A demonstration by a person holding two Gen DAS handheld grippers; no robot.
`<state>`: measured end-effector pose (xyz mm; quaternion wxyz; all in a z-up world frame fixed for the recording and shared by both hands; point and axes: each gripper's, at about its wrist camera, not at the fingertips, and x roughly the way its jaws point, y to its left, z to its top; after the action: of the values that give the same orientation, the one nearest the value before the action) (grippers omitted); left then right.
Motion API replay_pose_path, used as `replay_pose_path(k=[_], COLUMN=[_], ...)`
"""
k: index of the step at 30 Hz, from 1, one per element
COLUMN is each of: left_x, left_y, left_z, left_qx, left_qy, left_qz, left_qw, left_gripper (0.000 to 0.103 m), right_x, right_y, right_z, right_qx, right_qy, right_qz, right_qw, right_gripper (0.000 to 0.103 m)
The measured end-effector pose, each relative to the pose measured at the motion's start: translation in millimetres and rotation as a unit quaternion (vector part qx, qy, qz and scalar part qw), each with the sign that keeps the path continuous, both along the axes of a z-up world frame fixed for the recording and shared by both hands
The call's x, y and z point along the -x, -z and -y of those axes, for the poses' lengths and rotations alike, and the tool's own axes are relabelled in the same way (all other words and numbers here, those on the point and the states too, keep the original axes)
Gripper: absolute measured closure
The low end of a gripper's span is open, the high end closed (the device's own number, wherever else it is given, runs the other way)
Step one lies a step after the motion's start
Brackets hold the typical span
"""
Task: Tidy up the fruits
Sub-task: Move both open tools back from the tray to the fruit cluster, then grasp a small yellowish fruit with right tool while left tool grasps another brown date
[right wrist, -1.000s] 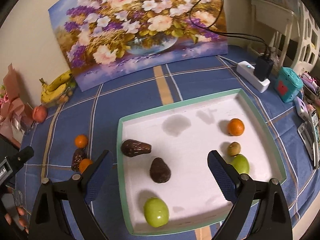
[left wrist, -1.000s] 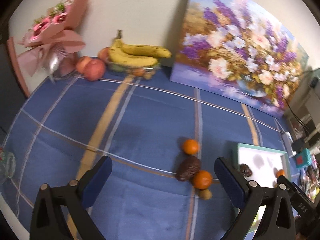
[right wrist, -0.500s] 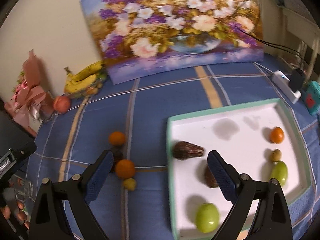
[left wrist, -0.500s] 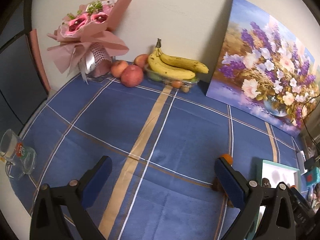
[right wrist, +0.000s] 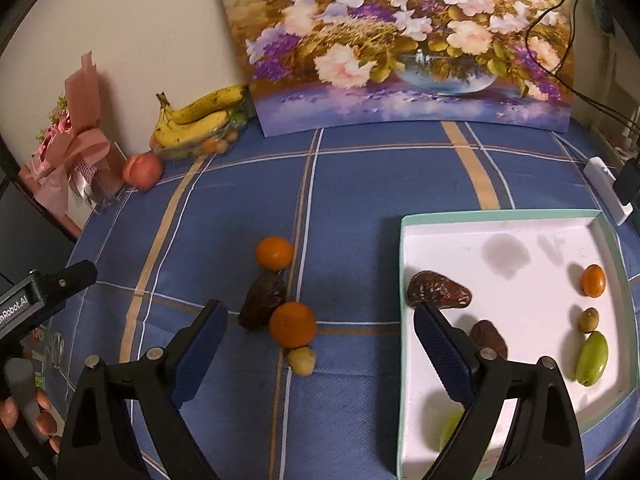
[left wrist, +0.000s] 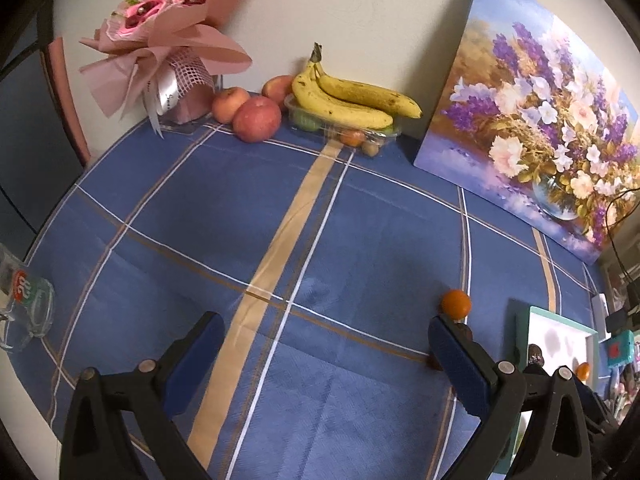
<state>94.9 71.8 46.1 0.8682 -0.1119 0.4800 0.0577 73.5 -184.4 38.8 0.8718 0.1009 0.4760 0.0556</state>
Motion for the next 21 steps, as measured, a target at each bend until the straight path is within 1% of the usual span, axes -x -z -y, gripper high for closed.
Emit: replay_pose_path(k=[1,2,4,8,14,19,21], left_x=[-0.6,-1.1,-4.0,-11.9,-24.7,-30.7,-31.8], left_y=[0.3,1.5,6.6,23.8,57.0,85.1,91.1], left_z=[1.0,2.1,4.9,8.8,12.3,10.9,10.3], left_qx=[-0.001,-0.001,0.000,0.005,0.013,0.032,0.038], left_qy=[0.002,0.003,0.008,0.018,0.024,0.021,0.020], left_qz=[0.000,-0.002,-0.010,-0.036,-0.081,-0.121,-0.130], left_qw=[1.0000,1.0000,0.9999,0.9992,0.9963,0.9919,0.9906], left_gripper=[0.000,0.000,0.000,0.000,0.000,0.000,0.000], right_x=[0.1,-0.3,-1.4,-4.4,-7.9,-8.5,-8.8], right_y=[0.7,1.9,6.7,23.1,51.5,68.2,71.5], right_z=[-1.4,-2.3,-4.3,-10.0,-17.7,-18.3,-19.4], right_qx=[0.003,0.004,0.002,-0.003,-0.003,-0.009,-0.008], right_qy=[-0.002,-0.004,-0.009,-0.023,-0.038,-0.042,-0.044], right_qz=[-0.001,-0.003,-0.010,-0.040,-0.086,-0.110,-0.115], right_qw=[1.000,1.000,1.000,0.999,0.996,0.993,0.992], right_gripper=[0.021,0.023,0.025,0.036,0.039,0.045,0.047])
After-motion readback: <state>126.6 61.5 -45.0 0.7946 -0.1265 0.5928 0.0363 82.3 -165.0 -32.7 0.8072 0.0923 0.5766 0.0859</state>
